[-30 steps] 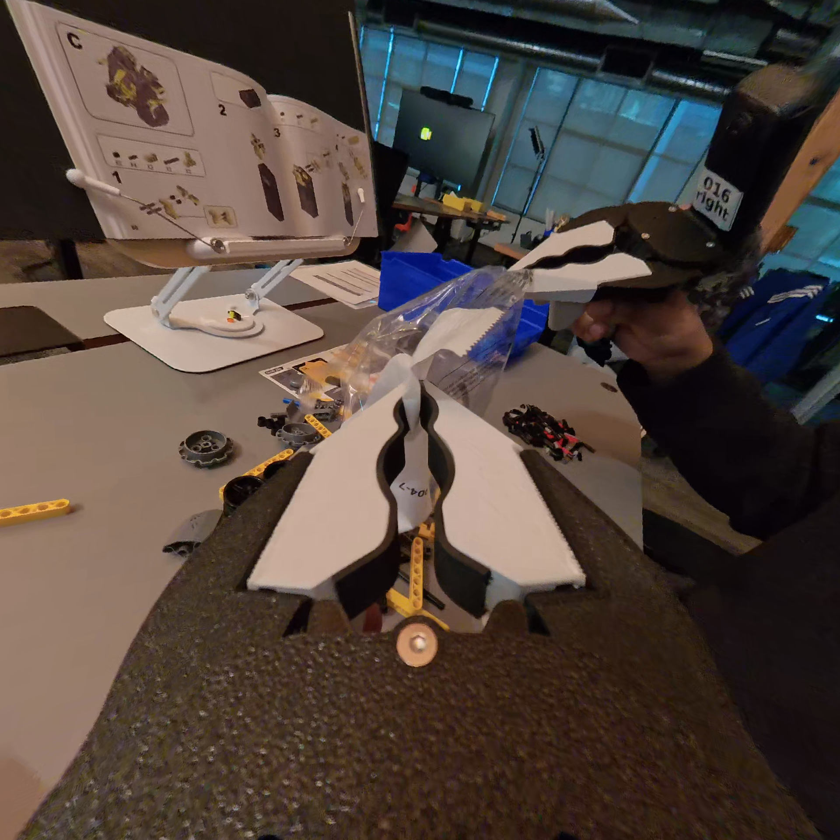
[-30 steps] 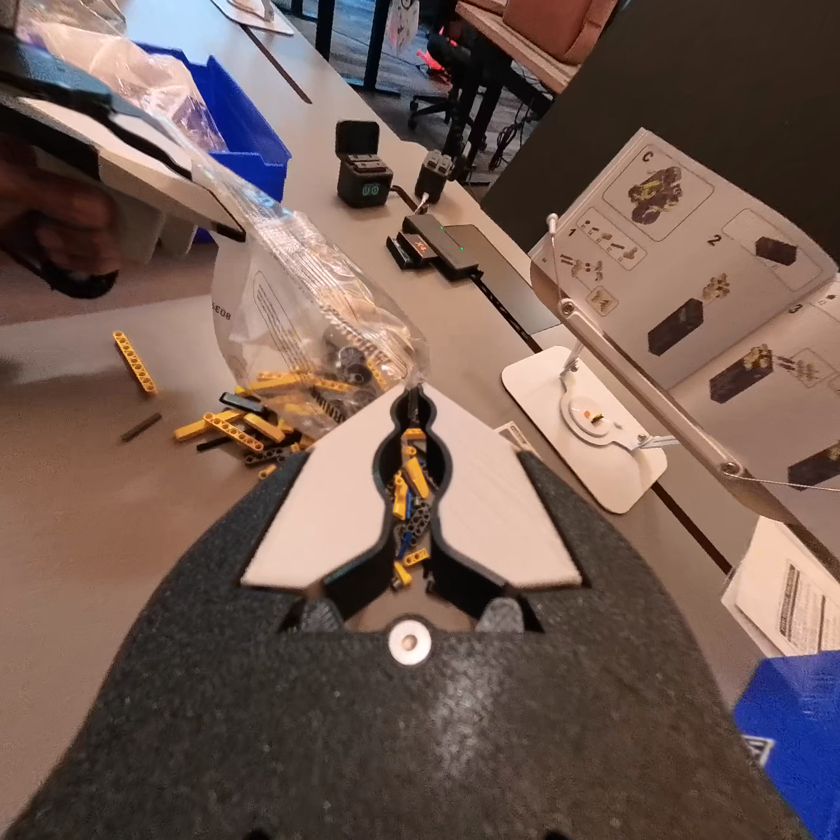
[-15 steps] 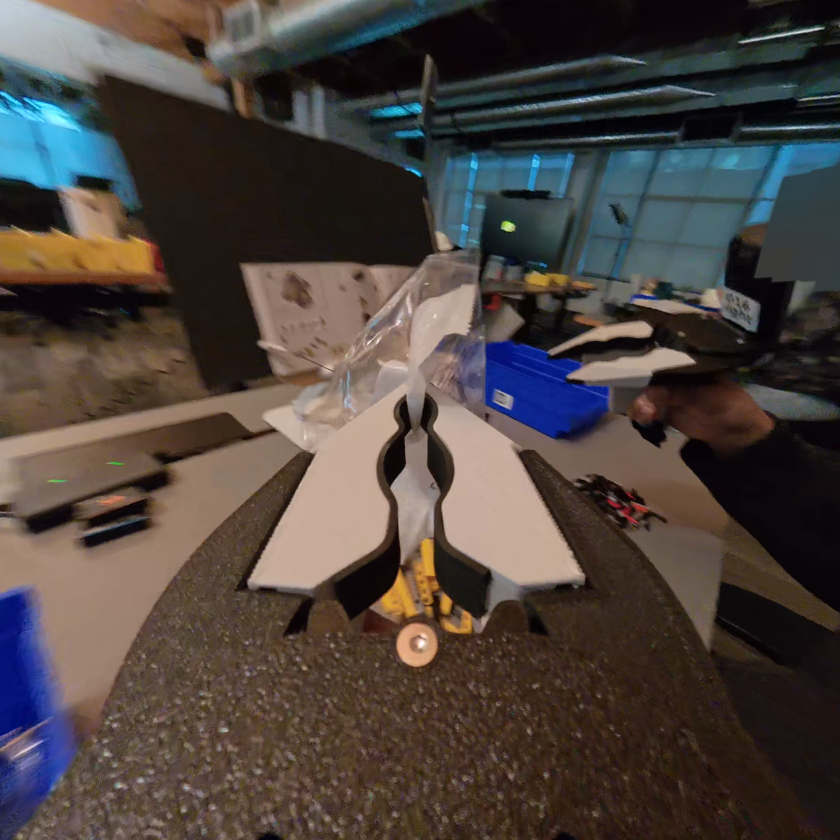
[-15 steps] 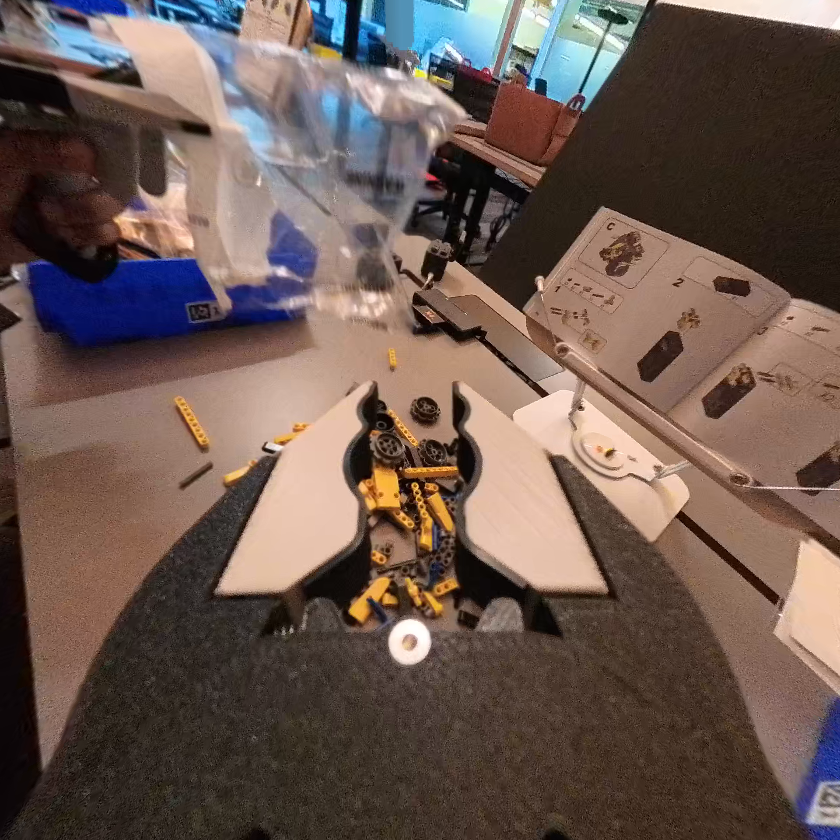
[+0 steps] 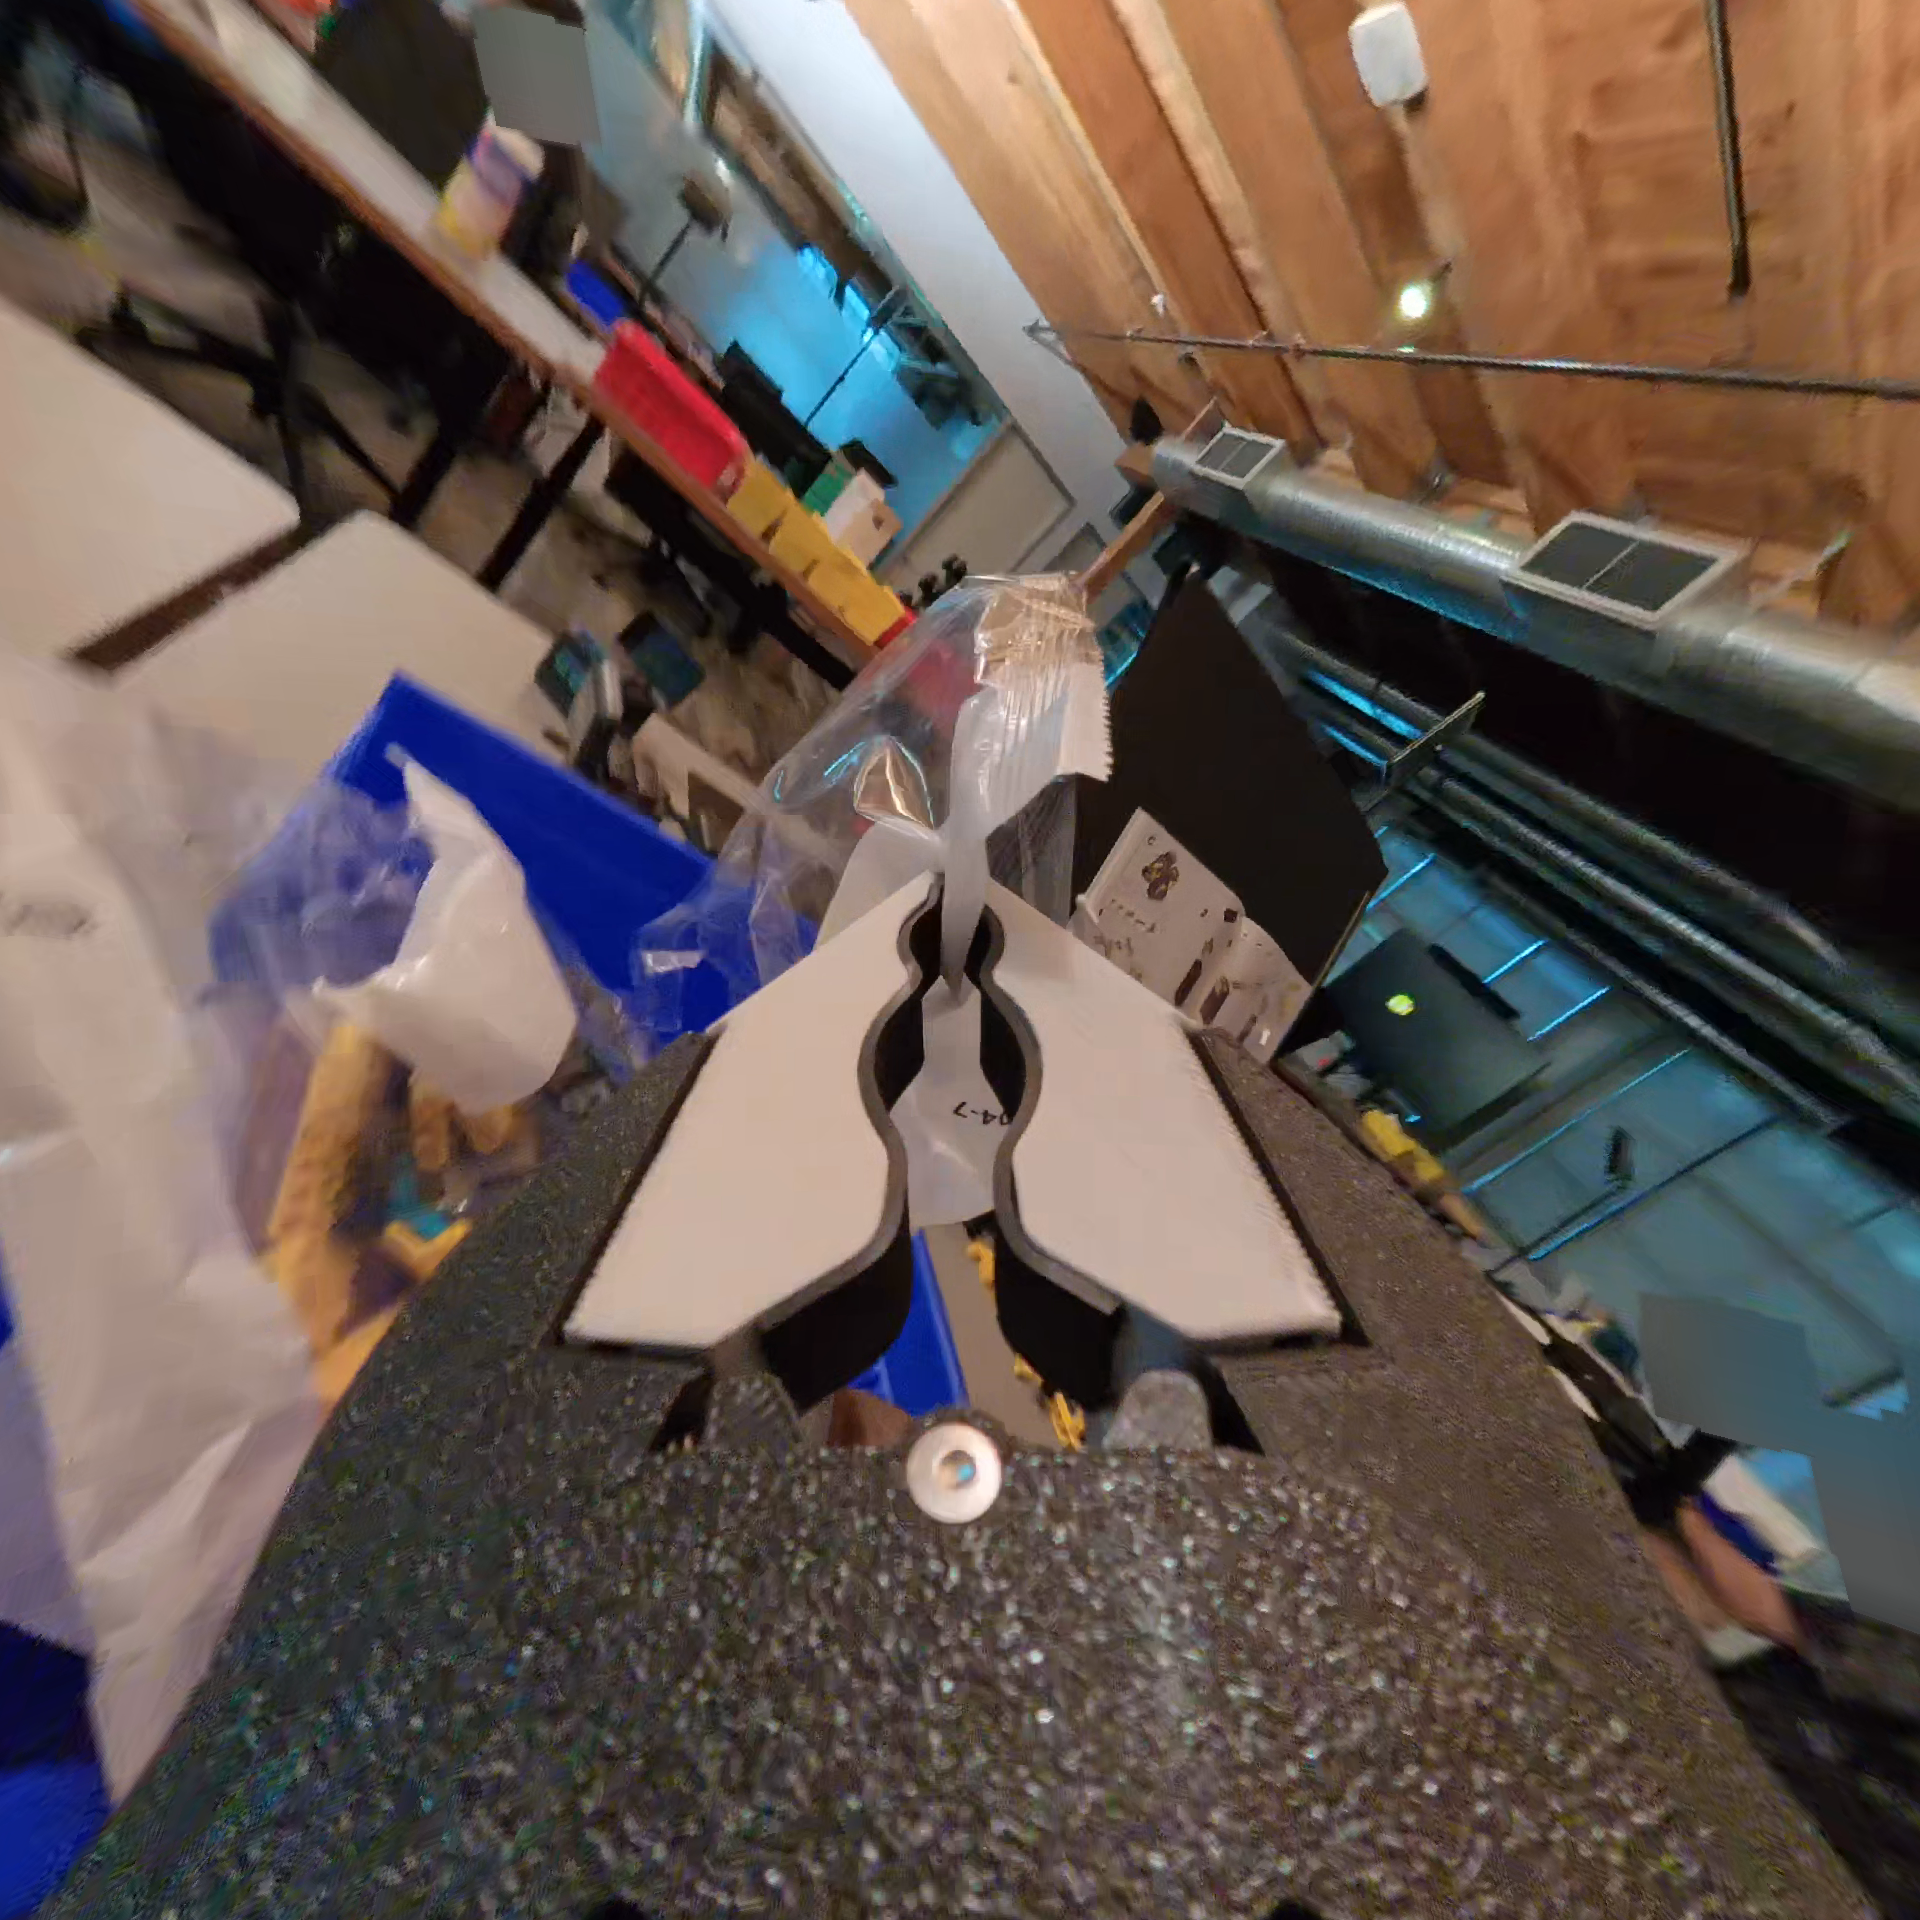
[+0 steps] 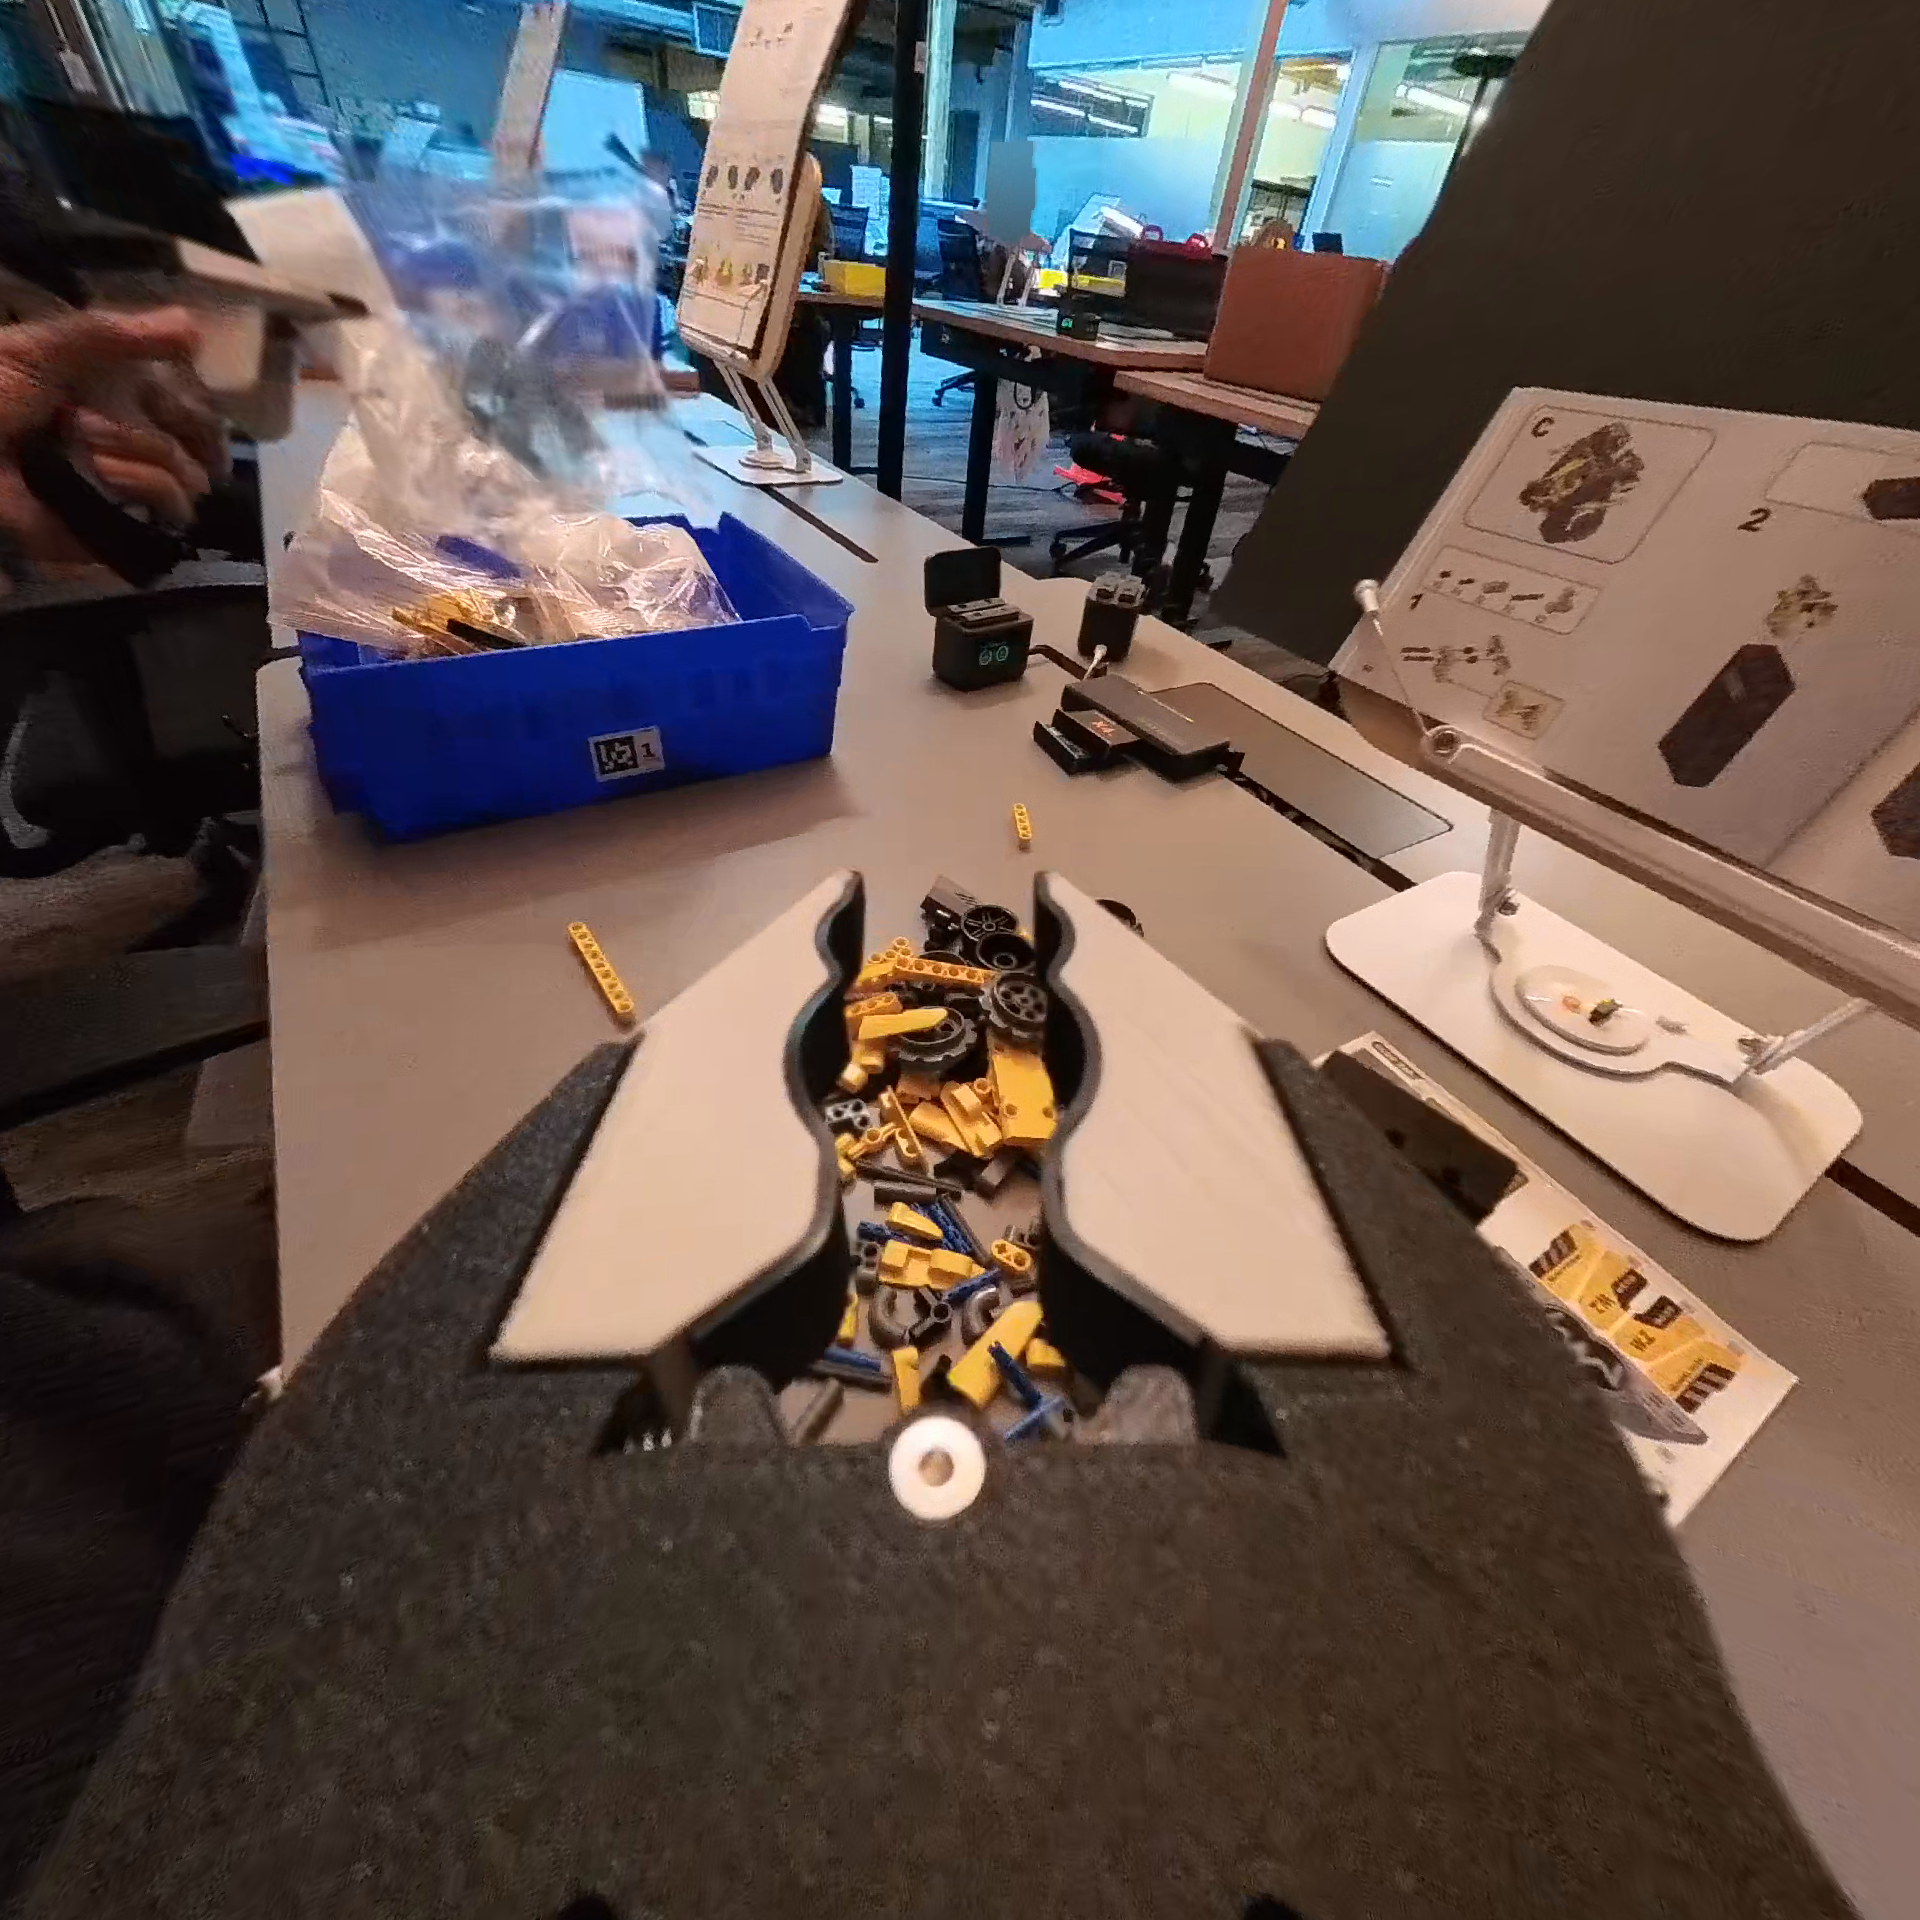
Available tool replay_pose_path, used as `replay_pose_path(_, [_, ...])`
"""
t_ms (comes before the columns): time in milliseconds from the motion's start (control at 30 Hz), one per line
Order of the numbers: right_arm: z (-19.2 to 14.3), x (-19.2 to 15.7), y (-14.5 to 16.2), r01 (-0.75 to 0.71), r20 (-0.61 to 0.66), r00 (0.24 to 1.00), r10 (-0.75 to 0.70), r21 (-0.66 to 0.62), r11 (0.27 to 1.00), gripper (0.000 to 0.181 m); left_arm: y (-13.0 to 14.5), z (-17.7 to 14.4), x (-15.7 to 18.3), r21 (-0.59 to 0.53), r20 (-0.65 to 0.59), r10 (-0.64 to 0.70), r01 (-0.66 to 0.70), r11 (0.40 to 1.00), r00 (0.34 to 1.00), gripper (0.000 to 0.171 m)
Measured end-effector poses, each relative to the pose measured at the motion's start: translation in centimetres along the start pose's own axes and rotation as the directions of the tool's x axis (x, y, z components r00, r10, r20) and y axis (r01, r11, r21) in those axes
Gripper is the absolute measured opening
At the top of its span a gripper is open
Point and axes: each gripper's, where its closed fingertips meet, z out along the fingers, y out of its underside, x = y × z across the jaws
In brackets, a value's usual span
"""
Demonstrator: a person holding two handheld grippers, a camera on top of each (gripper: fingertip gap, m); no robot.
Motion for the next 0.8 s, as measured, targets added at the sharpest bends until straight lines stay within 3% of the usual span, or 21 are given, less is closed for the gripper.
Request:
replay_pose_path(133, [-1.4,-0.2,0.5,0.009,-0.027,1.0,-0.009,-0.004,1.0,0.031,2.2,-0.4,-4.9,-0.056,0.138,-0.034,0.042,0.998,0.99,0.014])
replay_pose_path(233, [-2.5,-0.1,1.3,-0.009,-0.046,0.999,0.008,-0.012,1.0,0.031,2.0,-1.2,-4.8,-0.018,0.152,-0.037,0.04,0.999,0.988,0.033])
replay_pose_path(333, [-3.3,-0.1,1.7,-0.048,-0.053,0.997,0.048,0.01,0.999,0.031,-0.1,-3.0,-4.3,0.063,0.232,0.069,-0.086,0.994,0.97,0.045])
replay_pose_path(467, [-3.3,-0.2,2.1,-0.08,-0.046,0.996,0.081,0.028,0.996,0.031,-3.7,-6.0,-1.7,0.165,0.362,0.25,-0.325,0.931,0.898,0.049])
replay_pose_path(533, [-2.9,-0.2,2.4,-0.083,-0.042,0.996,0.083,0.022,0.996,0.031,-4.2,-6.4,-0.1,0.137,0.385,0.356,-0.434,0.891,0.852,0.048])
replay_pose_path(633, [-2.2,-0.5,2.7,-0.093,-0.025,0.995,0.093,0.023,0.995,0.031,-1.7,-5.1,-0.5,-0.078,0.398,0.462,-0.472,0.878,0.793,0.049])
replay_pose_path(700, [-1.9,-0.7,2.8,-0.099,-0.016,0.995,0.099,0.023,0.995,0.031,-0.8,-4.4,0.6,-0.083,0.374,0.491,-0.499,0.863,0.787,0.049])
replay_pose_path(800, [-1.8,-0.7,3.0,-0.094,-0.027,0.995,0.094,0.017,0.995,0.031,1.0,-2.9,5.1,-0.06,0.284,0.544,-0.552,0.832,0.789,0.048])
